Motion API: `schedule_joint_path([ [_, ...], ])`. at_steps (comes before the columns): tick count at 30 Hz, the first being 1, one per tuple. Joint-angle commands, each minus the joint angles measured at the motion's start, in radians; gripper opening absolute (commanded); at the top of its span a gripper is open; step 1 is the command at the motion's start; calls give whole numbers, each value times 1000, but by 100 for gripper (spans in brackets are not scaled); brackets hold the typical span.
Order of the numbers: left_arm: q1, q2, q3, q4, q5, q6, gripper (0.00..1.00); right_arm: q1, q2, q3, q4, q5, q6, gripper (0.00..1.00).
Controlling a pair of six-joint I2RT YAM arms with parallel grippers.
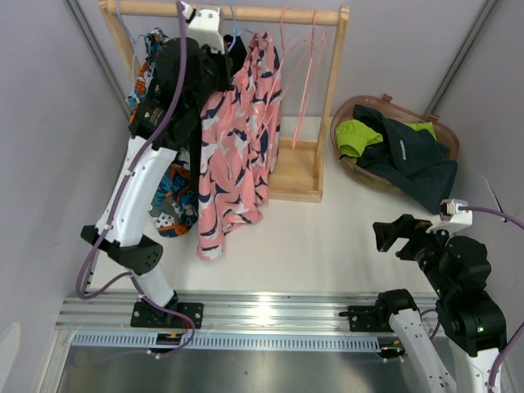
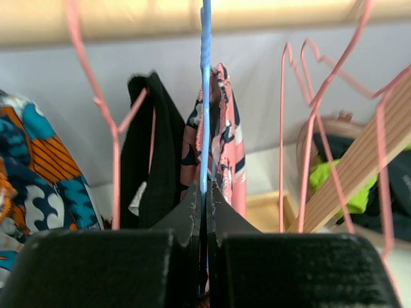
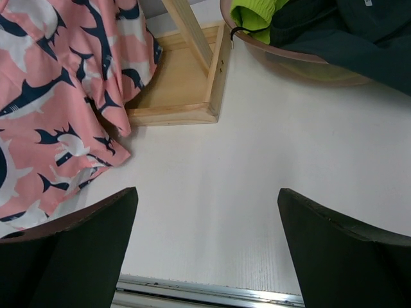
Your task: Remove the shorts from the hanger
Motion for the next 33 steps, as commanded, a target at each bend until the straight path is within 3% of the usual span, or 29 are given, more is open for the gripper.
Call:
schedule_joint_path([
  [1, 7, -93, 84, 96, 14, -1, 0, -11, -11, -4, 35, -13, -10, 100],
  [5, 7, -104, 142, 92, 28, -1, 0, -21, -12, -6, 36, -19, -13, 100],
  [9, 7, -163, 89, 78, 38, -15, 0, -32, -8, -6, 42, -31, -16, 99],
  [16, 5, -407, -282, 75, 67, -18, 0, -43, 22, 30, 61, -63, -33, 99],
  [19, 5, -505, -397, 29, 115, -38, 0, -44, 40, 60, 122, -166, -56, 99],
  [24, 4, -720, -636, -29, 250, -84, 0, -46, 95, 74, 269, -503, -52, 99],
  [26, 4, -778, -699, -83, 378, -87, 0, -48, 130, 48, 353, -618, -32, 100],
  [29, -8, -815, -701, -194, 510, -75, 0, -46, 186, 2, 462, -697, -15, 99],
  [33, -13, -866, -668, -288, 638, -56, 0, 0, 270, 1, 522, -636, -48, 99],
])
